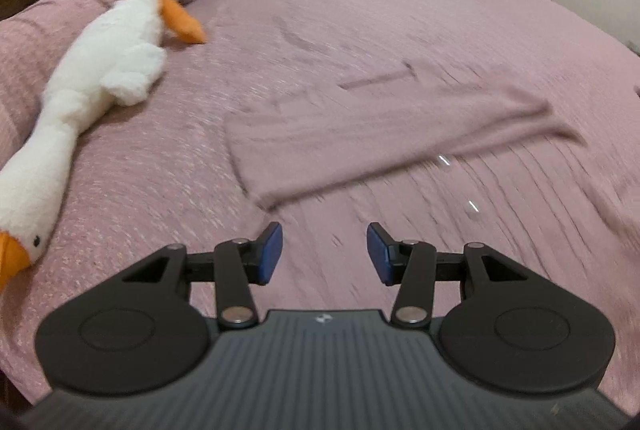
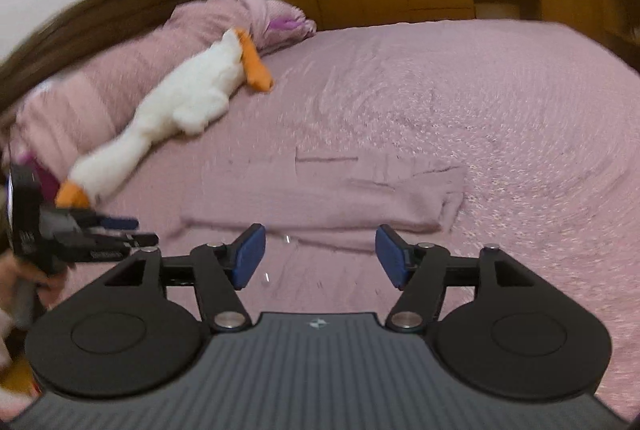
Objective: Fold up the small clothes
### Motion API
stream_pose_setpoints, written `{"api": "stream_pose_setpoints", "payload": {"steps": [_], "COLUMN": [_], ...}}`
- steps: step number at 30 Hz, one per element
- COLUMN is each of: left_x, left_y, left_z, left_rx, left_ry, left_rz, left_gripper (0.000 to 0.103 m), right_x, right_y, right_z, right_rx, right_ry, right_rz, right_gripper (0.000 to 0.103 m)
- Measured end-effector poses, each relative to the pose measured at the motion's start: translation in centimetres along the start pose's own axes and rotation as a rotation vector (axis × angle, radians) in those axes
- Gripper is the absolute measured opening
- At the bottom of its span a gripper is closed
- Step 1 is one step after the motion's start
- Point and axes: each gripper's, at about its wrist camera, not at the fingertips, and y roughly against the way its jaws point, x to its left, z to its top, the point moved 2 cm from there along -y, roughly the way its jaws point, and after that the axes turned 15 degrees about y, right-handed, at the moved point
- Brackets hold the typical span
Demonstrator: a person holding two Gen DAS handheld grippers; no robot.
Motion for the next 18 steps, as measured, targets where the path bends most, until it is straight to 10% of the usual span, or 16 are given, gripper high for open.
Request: {"api": "stream_pose_setpoints", "payload": {"steps": [6,18], "left_x": [-1.0,-2.1], "left_y": [1.2,1.7], "left_z": [-3.8,-8.8], "left_rx": [0.092,0.249], "left_ry": [-0.025,-0.199], "left_rz": [-0.095,-0.168], "left_gripper": [0.069,0.074], "right_x": [3.9,9.1], "right_y": [0.8,-3.9], "right_z": [-4.2,-10.8], "right_rx": [0.072,0.224], "right_ry": [0.142,0.297], "right_rz": [-0.003,0.083], "right_gripper": [0.081,0.085]}}
